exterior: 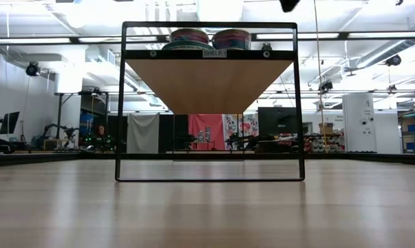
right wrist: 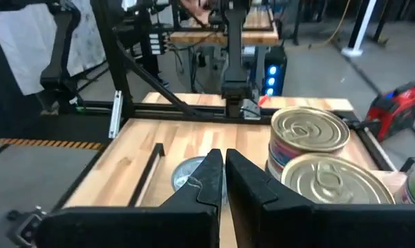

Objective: Stack canned seafood by type on shelf
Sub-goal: Return to Home Position

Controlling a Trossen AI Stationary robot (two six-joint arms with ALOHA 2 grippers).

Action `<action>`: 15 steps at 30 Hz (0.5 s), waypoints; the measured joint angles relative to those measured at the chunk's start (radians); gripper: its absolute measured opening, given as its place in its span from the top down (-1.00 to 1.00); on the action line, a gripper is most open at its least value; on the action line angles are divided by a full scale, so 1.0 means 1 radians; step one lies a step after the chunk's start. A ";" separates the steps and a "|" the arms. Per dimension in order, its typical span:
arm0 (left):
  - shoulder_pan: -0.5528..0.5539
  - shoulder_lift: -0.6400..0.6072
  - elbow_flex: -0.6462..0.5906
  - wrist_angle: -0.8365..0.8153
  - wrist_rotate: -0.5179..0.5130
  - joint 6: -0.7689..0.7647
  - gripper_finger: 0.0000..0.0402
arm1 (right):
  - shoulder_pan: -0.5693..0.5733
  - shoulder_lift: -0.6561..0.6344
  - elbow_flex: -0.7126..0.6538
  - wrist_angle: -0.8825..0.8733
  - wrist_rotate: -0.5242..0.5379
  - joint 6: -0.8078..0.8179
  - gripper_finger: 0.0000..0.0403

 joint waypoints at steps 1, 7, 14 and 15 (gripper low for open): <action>0.000 -0.041 -0.040 0.025 -0.011 0.012 -0.08 | 0.000 -0.026 -0.042 0.032 0.006 -0.008 0.95; 0.000 -0.272 -0.233 0.054 -0.014 0.094 -0.08 | 0.000 -0.173 -0.321 0.273 0.011 -0.015 0.95; 0.000 -0.527 -0.445 0.058 -0.060 0.155 -0.08 | -0.001 -0.306 -0.581 0.504 0.032 0.034 0.95; 0.000 -0.567 -0.483 0.062 -0.073 0.160 -0.08 | -0.001 -0.325 -0.607 0.508 0.048 0.046 0.95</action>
